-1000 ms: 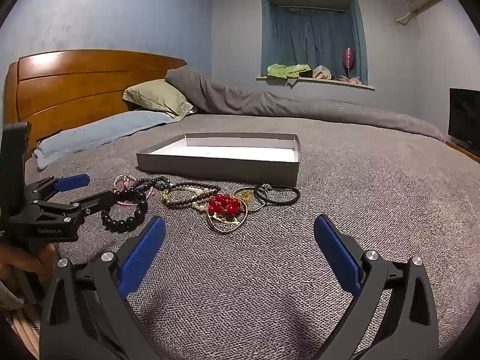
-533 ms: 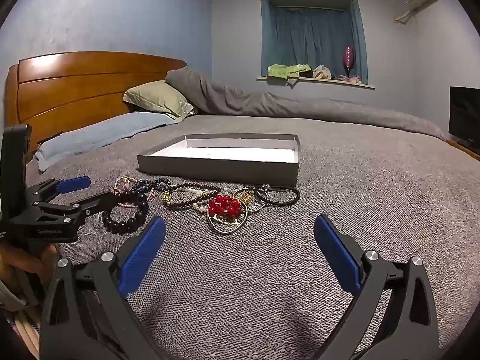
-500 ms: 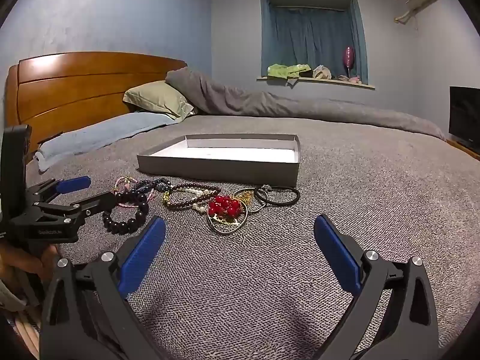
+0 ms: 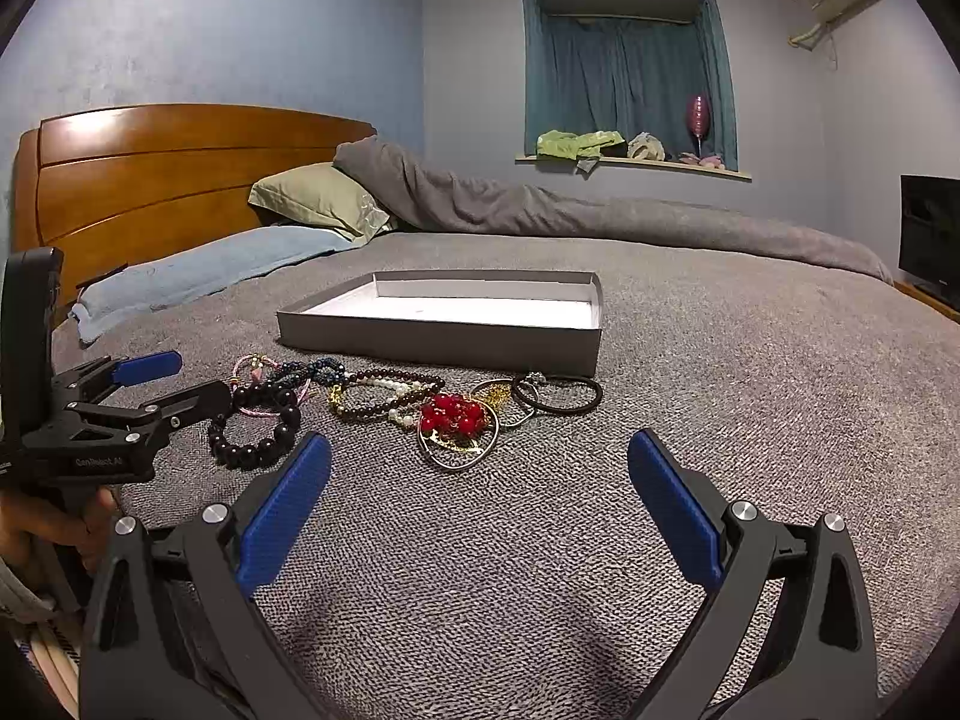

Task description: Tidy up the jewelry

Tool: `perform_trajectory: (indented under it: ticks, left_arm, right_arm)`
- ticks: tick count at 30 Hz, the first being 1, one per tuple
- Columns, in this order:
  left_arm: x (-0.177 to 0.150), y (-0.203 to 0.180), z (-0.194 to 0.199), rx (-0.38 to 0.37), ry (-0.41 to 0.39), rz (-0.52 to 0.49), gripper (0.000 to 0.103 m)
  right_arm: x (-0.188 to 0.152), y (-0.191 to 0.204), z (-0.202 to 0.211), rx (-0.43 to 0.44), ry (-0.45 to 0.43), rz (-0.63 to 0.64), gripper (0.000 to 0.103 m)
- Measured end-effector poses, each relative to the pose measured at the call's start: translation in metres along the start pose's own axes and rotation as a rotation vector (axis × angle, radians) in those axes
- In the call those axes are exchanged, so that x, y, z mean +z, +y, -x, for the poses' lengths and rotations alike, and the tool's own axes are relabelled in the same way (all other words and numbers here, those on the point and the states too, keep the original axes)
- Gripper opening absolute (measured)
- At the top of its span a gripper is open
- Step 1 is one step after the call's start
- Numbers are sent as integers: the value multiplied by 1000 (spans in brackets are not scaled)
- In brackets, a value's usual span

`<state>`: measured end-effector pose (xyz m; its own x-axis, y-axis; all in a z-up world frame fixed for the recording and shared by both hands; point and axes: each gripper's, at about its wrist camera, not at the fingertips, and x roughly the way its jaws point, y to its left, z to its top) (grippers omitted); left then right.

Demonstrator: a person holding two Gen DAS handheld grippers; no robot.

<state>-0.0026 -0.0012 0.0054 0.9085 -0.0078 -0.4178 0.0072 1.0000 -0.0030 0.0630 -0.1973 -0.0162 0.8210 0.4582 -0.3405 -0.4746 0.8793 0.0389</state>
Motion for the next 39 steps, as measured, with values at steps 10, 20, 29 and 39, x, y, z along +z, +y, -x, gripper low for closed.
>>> perform_trajectory:
  ticks: [10, 20, 29, 39]
  left_arm:
    - [0, -1, 0, -3, 1, -2, 99]
    - [-1, 0, -3, 2, 5, -2, 99]
    - [-1, 2, -2, 3, 4, 9, 99]
    - [-2, 2, 0, -3, 0, 7, 99]
  right_arm:
    - [-1, 1, 0, 0, -3, 0, 98]
    - [-1, 0, -1, 1, -2, 0, 98]
    - [-1, 2, -2, 8, 0, -1, 98]
    - [-1, 3, -4, 9, 1, -3, 98]
